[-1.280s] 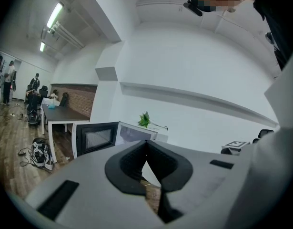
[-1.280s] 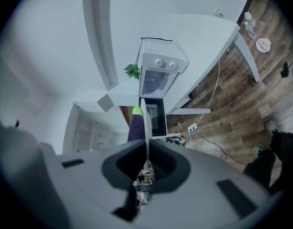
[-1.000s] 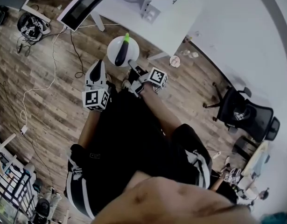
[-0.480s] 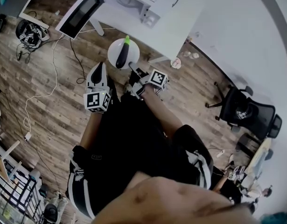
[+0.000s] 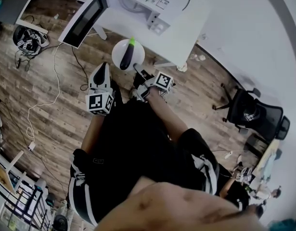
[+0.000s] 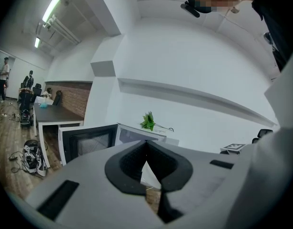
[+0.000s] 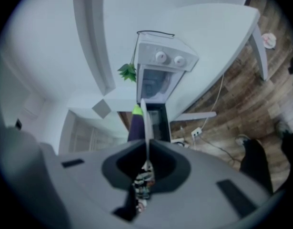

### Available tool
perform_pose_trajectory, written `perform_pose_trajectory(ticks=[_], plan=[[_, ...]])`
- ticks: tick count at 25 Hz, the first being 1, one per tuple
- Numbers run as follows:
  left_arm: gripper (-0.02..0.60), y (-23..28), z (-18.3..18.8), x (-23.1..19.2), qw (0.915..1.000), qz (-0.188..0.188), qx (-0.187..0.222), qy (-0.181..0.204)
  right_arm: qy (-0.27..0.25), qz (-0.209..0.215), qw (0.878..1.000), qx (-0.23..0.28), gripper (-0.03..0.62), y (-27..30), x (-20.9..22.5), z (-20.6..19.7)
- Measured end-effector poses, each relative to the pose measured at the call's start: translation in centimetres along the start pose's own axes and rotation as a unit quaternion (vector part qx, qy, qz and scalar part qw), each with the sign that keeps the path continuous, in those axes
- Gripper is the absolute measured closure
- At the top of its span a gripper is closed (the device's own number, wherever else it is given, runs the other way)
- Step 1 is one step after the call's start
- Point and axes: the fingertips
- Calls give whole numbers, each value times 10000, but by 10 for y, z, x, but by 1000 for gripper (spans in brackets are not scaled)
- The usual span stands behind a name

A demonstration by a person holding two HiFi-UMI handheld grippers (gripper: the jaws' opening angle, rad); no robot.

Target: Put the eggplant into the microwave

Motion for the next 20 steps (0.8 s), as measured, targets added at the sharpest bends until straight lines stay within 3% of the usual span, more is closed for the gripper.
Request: perform_pose_trajectory(ticks=[20], plan=[[549,90,36,-77,9976,-672,-195,3,114,-76,9979,627,554,93,-21,33]])
Point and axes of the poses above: the fingertips, and each gripper's own axes: y forward along the fingers, x to its right, z out of its top, and after that the axes turned 2 degrees about -x, right-handed
